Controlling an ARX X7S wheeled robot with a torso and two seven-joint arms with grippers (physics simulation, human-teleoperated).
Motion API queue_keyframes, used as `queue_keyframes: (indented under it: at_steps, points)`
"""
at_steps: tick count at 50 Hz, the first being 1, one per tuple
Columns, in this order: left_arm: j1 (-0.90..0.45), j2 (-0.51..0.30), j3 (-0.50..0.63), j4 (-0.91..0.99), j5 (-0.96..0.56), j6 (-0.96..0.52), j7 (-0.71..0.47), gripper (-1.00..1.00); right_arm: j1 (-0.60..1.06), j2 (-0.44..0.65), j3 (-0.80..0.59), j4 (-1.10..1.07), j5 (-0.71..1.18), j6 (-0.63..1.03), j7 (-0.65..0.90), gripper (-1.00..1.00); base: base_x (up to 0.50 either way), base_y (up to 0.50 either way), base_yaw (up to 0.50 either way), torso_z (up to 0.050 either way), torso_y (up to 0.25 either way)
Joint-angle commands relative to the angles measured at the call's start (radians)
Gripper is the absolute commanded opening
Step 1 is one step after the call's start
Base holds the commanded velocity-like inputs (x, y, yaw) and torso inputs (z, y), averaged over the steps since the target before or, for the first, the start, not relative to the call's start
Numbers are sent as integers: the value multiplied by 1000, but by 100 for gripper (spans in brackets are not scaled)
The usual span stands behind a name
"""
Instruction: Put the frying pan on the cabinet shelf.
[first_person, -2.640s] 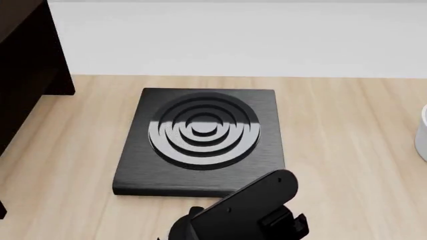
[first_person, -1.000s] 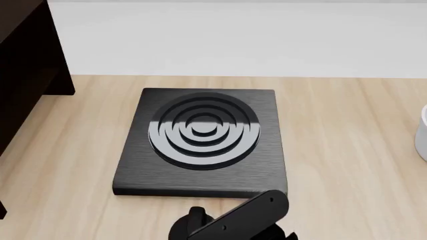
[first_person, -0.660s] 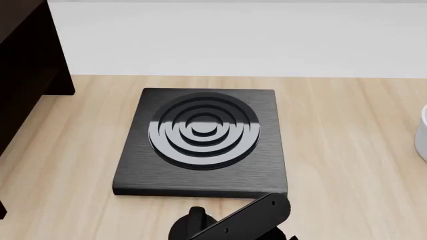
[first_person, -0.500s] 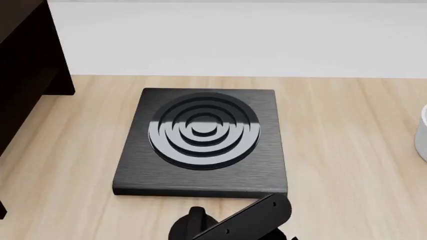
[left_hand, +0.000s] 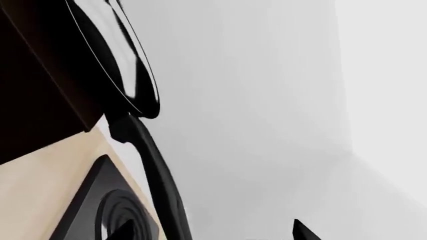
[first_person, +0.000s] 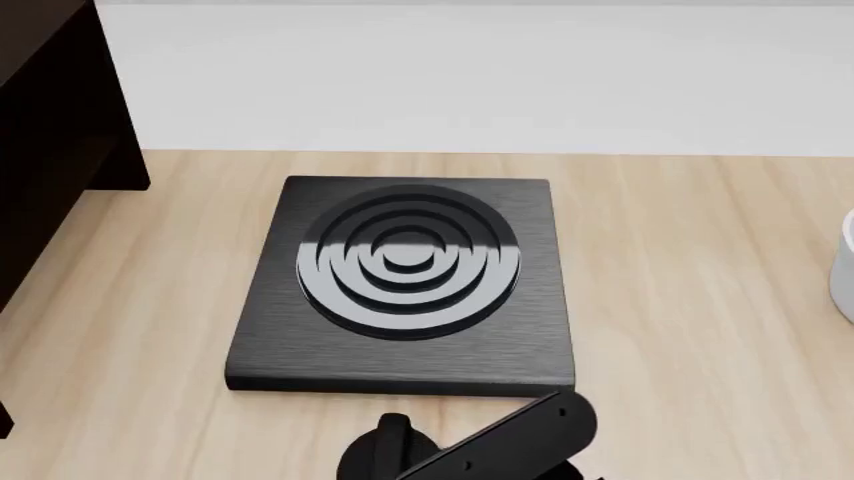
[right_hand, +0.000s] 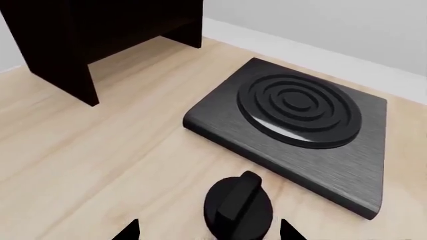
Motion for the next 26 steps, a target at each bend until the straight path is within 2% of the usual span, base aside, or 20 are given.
queue_keyframes:
  at_steps: [1,14,26]
  points:
    - [48,-40,-63,106,-23,-27,-30,100,-5,7,5,-3,-3,-12,1,100,0,0,0,0,0]
    - [43,-112,-100,264,-52,-40,-87,100,-12,13,14,-5,-9,-31,-2,100,0,0,0,0,0]
    - [56,-108,-107,368,39,-138,-54,100,-34,21,20,-4,-36,-54,-18,100,0,0,0,0,0]
